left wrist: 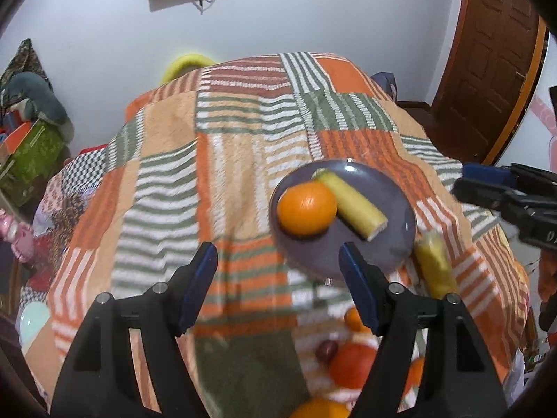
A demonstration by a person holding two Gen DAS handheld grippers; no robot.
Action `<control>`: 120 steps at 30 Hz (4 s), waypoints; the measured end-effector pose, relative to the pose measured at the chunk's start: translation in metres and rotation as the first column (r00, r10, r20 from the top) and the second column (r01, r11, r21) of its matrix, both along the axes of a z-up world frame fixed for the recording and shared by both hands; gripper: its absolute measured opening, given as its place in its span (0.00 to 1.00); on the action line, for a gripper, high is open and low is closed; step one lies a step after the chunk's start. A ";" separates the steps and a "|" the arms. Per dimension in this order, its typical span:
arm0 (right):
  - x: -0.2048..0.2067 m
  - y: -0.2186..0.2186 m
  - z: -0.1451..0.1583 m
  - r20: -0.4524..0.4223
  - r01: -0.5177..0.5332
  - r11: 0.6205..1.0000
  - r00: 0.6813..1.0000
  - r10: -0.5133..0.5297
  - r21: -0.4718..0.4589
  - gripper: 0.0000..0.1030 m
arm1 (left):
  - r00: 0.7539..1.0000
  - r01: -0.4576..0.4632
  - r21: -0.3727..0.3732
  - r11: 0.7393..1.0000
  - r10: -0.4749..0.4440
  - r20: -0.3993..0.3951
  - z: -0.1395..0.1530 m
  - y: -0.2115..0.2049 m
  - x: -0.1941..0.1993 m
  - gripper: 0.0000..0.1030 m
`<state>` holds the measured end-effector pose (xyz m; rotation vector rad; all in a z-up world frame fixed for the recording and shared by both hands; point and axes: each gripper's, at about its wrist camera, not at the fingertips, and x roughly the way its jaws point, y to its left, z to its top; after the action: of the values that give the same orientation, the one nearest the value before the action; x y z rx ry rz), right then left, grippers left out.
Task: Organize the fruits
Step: 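Open both tools to release the orange and corn cob on the plate, then grasp the second large orange with the left tool while the right tool grasps the second corn cob, then lower the orange onto the plate with the left tool while the right tool lowers the corn cob beside it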
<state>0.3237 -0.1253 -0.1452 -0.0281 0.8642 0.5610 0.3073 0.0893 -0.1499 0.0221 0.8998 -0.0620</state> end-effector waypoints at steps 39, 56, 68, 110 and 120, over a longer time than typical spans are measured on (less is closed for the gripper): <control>-0.101 -0.046 -0.033 -0.041 0.069 0.997 0.997 -0.070 -0.024 0.43 | 0.967 0.040 -0.019 0.999 -0.043 -0.250 -0.084 -0.031 -0.118 0.67; -0.068 -0.046 -0.068 -0.138 0.083 0.996 0.987 -0.085 -0.021 0.43 | 0.988 0.005 -0.032 0.999 -0.010 -0.156 -0.048 -0.010 -0.103 0.63; -0.038 -0.028 -0.091 -0.178 0.053 0.998 0.982 -0.056 -0.023 0.43 | 0.995 -0.014 -0.051 0.999 0.009 -0.096 -0.032 -0.001 -0.073 0.63; 0.003 -0.012 -0.043 0.001 0.053 0.998 0.999 -0.053 0.016 0.36 | 0.998 0.055 -0.056 0.997 -0.056 -0.014 -0.013 -0.035 0.002 0.63; 0.029 0.000 -0.045 0.016 0.040 0.999 0.999 -0.040 -0.015 0.36 | 0.993 0.099 -0.055 0.994 -0.102 -0.057 -0.039 -0.055 0.034 0.63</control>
<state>0.3526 -0.1256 -0.1904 -0.0295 0.8519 0.5160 0.3415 0.0342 -0.1887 0.0173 0.9562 -0.1807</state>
